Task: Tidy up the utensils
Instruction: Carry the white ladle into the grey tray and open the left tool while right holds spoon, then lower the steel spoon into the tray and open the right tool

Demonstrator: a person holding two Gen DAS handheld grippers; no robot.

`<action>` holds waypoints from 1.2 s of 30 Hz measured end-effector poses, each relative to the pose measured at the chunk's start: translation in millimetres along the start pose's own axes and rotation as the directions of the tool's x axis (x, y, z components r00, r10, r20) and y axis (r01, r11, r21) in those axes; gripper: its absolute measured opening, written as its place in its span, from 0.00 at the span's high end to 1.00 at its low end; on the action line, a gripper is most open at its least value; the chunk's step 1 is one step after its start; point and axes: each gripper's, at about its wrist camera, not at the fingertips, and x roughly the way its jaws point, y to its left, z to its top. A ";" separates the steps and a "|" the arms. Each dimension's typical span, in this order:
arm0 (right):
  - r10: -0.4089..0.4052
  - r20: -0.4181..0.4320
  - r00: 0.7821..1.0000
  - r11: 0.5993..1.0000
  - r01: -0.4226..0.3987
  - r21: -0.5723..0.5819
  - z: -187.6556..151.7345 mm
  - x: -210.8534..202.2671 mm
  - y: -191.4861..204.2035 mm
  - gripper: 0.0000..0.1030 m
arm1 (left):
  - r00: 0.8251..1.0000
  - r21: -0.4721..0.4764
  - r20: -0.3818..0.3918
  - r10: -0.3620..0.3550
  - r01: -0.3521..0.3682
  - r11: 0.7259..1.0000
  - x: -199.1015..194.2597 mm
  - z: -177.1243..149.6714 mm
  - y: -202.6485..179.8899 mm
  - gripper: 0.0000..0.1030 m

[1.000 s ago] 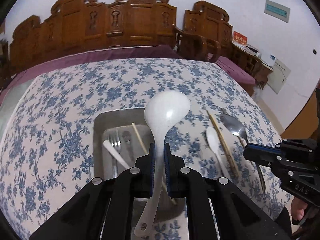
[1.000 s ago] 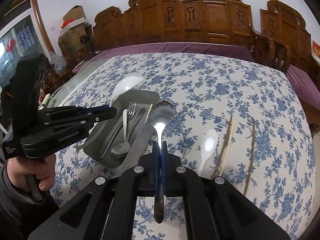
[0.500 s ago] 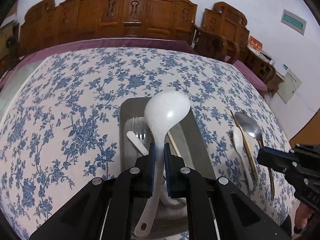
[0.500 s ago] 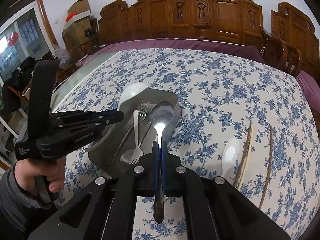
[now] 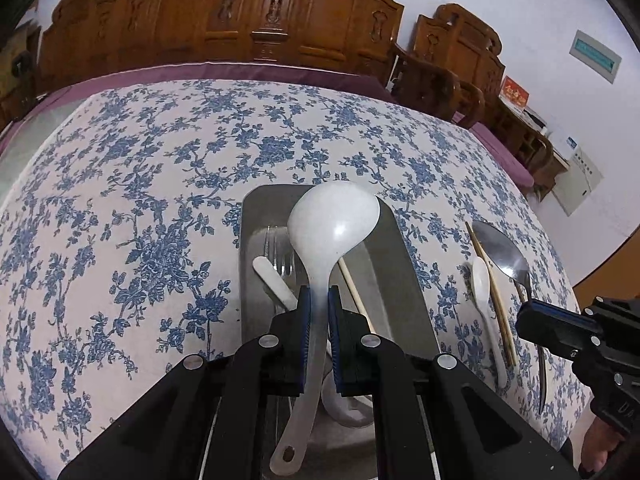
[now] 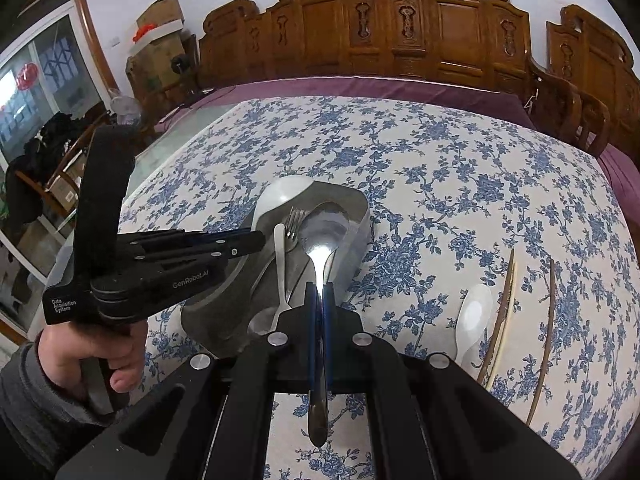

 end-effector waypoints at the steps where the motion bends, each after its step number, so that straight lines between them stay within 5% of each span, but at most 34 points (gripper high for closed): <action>1: -0.002 0.000 1.000 1.000 0.002 0.001 0.1 0.2 0.4 0.96 | 1.000 0.001 -0.001 -0.001 0.001 1.000 0.0 0.6 -0.3 0.92; 6: -0.004 -0.003 1.000 1.000 0.004 0.007 2.9 4.0 0.9 0.96 | 1.000 -0.008 0.016 -0.014 0.014 1.000 -6.6 2.8 1.2 0.80; 21: 0.012 -0.012 1.000 1.000 -0.012 0.016 20.8 40.2 24.9 0.96 | 0.992 -0.012 0.123 0.034 -0.032 0.999 -52.0 22.9 32.1 0.80; 36: 0.027 -0.037 0.999 0.998 -0.026 0.052 33.9 84.1 42.3 0.96 | 0.983 -0.036 0.143 0.119 -0.115 0.993 -65.9 30.7 65.3 0.80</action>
